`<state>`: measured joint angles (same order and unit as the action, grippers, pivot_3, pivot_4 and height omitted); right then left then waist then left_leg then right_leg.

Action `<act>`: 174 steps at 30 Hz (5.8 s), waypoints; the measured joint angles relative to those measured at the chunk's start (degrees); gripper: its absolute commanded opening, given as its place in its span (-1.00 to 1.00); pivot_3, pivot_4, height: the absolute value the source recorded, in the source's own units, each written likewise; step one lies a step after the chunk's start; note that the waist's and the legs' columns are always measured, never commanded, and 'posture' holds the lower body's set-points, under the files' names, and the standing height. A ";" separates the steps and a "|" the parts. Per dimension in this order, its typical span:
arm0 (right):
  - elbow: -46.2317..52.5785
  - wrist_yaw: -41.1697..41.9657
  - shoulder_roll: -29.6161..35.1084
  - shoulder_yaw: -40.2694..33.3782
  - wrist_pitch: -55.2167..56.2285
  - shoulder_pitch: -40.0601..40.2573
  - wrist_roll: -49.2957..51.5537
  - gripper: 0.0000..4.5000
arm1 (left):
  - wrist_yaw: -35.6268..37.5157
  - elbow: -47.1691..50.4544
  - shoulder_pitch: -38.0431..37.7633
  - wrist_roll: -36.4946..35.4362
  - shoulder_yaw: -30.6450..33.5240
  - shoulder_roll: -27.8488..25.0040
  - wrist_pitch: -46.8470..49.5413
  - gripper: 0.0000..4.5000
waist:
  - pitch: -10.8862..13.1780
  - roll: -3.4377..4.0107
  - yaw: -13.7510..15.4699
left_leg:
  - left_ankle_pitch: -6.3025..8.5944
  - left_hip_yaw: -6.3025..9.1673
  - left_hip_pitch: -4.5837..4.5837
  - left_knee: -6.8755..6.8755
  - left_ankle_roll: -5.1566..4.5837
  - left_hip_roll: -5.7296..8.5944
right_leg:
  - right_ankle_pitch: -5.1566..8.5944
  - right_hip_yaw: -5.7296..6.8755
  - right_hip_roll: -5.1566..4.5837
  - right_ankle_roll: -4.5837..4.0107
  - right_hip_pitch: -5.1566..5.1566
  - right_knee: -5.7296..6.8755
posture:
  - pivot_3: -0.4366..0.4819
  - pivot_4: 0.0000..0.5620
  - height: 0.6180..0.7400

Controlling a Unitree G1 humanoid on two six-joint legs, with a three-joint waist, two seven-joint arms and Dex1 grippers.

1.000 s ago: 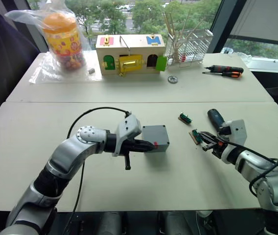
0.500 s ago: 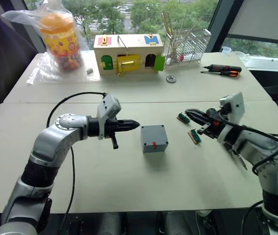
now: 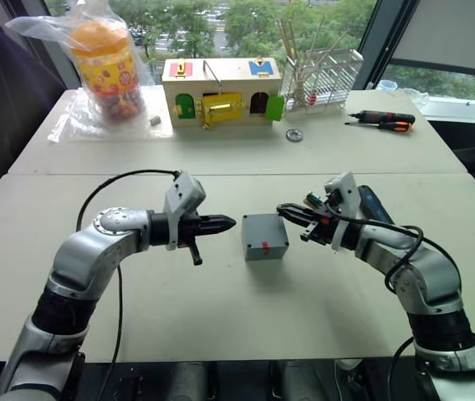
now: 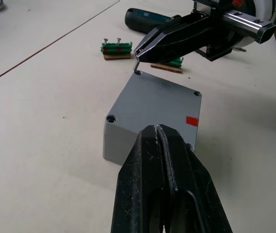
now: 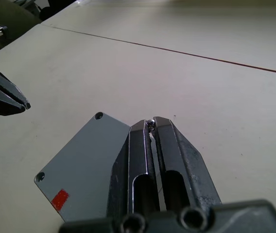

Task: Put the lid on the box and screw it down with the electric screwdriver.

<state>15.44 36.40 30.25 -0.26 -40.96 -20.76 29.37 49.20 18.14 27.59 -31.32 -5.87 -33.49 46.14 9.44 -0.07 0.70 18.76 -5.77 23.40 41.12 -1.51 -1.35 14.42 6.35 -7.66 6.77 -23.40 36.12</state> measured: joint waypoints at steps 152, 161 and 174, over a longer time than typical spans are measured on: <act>-1.41 -5.77 -18.39 -12.01 9.91 -3.81 0.90 -0.20 | 9.28 -16.79 9.49 15.25 -13.06 8.18 -15.57 -1.00 | 0.56 1.00 -1.30 | -0.17 -0.04 0.08 -0.18 0.25 0.32 | 0.04 0.14 0.00 -0.13 -0.09 0.11 | -0.05 -0.47 0.53; -1.49 -4.37 -15.38 -7.81 15.10 -2.00 -0.42 -0.20 | 9.26 -15.81 9.07 15.69 -13.02 8.03 -15.07 -1.00 | 0.55 0.98 -1.29 | -0.17 -0.03 0.02 -0.17 0.24 0.29 | 0.04 0.14 0.00 -0.14 -0.04 0.12 | -0.05 -0.47 0.53; 0.19 -3.41 -14.16 -2.16 21.08 0.94 -5.59 -0.20 | 9.20 -15.10 8.24 15.76 -13.00 7.79 -14.43 -1.00 | 0.21 0.78 -1.37 | -0.16 0.15 -0.10 -0.19 0.24 0.19 | 0.05 0.13 0.04 -0.15 0.04 0.12 | -0.05 -0.47 0.53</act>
<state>15.63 32.99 16.10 -2.42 -19.88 -19.82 23.79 58.40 3.04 35.83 -15.56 -18.87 -25.71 31.71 9.65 0.71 -0.66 18.60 -5.63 23.31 40.93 -1.26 -1.17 14.47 6.48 -7.62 6.62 -23.35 36.24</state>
